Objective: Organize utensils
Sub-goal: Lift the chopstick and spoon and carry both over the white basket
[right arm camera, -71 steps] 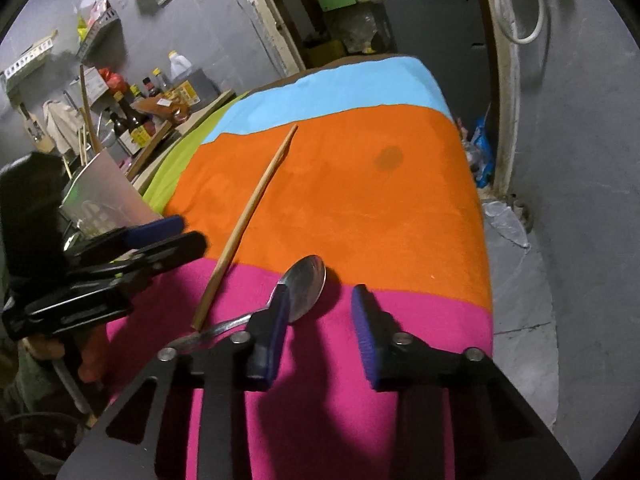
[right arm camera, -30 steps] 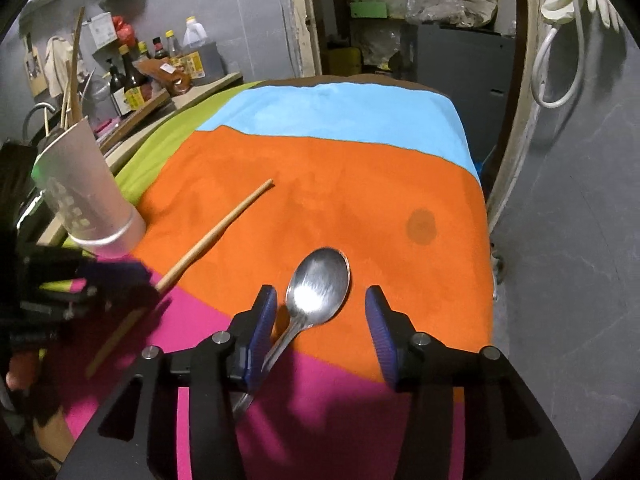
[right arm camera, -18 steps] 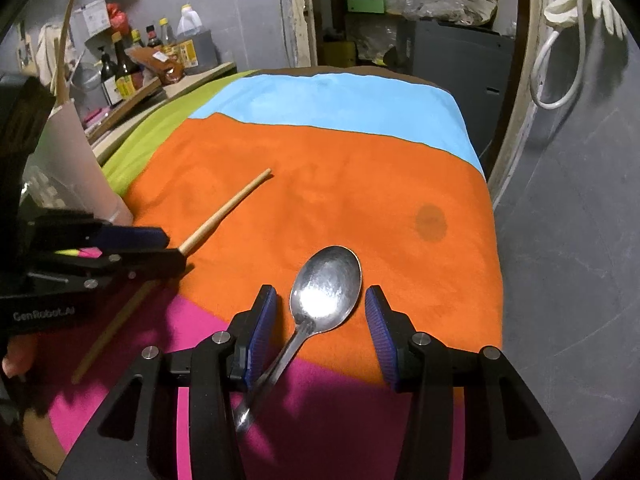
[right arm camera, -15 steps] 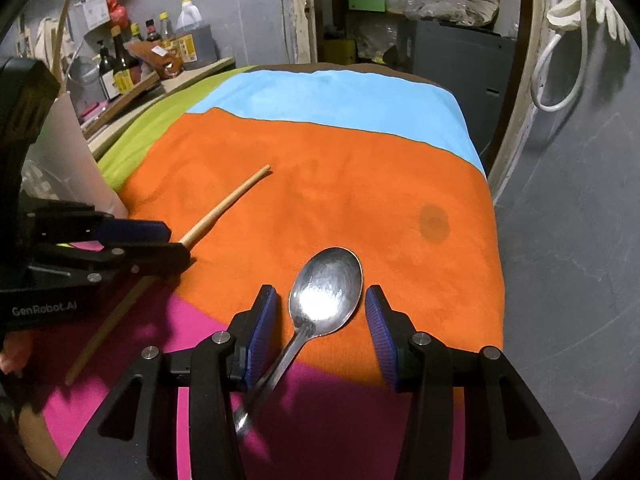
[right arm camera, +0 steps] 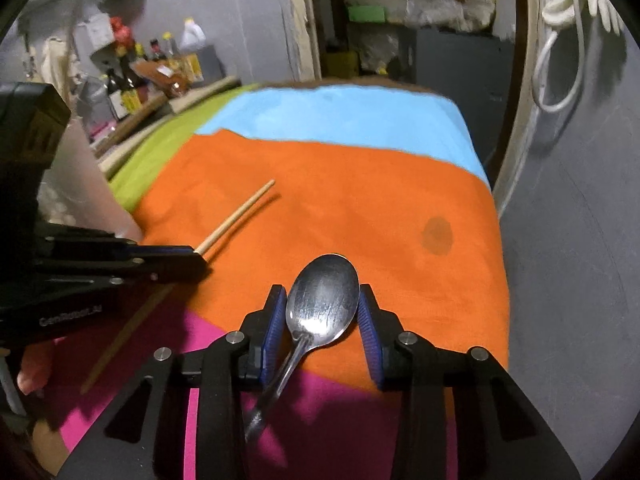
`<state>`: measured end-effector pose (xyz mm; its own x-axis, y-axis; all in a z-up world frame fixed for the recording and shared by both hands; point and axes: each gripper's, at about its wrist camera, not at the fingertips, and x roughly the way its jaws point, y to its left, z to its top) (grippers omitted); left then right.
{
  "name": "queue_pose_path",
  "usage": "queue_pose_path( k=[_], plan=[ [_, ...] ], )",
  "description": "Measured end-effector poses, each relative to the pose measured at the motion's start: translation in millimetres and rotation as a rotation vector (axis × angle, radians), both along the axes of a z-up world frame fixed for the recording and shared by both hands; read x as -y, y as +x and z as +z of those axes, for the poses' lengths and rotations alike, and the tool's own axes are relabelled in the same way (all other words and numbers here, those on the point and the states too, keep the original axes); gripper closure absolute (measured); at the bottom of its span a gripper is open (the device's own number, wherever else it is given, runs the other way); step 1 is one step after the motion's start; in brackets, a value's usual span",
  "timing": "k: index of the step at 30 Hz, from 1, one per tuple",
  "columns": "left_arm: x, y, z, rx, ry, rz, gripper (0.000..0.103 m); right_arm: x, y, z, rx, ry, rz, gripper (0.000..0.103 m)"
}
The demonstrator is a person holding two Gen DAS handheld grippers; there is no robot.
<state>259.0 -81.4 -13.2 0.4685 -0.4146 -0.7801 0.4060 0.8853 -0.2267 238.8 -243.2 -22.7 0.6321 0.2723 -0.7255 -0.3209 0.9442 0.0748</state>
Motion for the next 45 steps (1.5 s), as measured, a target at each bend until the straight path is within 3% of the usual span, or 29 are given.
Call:
queue_pose_path(
  k=[5, 9, 13, 20, 29, 45],
  plan=[
    [-20, -28, 20, 0.135, -0.135, 0.019, 0.099, -11, -25, 17, 0.160, -0.038, 0.031, 0.070],
    [-30, -54, 32, 0.320, -0.169, 0.068, 0.099, -16, -43, 27, 0.279, -0.059, 0.025, 0.070],
    [-32, -66, 38, 0.418, -0.178, 0.079, 0.099, -16, -58, 35, 0.378, -0.059, 0.010, 0.070],
    [-34, -77, 41, 0.493, -0.220, 0.094, 0.099, -21, -71, 42, 0.486, -0.072, -0.007, 0.070],
    [-43, -91, 49, 0.556, -0.278, 0.119, 0.099, -18, -80, 45, 0.536, -0.070, -0.044, 0.070],
    [-54, -107, 59, 0.664, -0.307, 0.142, 0.099, -25, -96, 56, 0.637, -0.064, -0.053, 0.070]
  ],
)
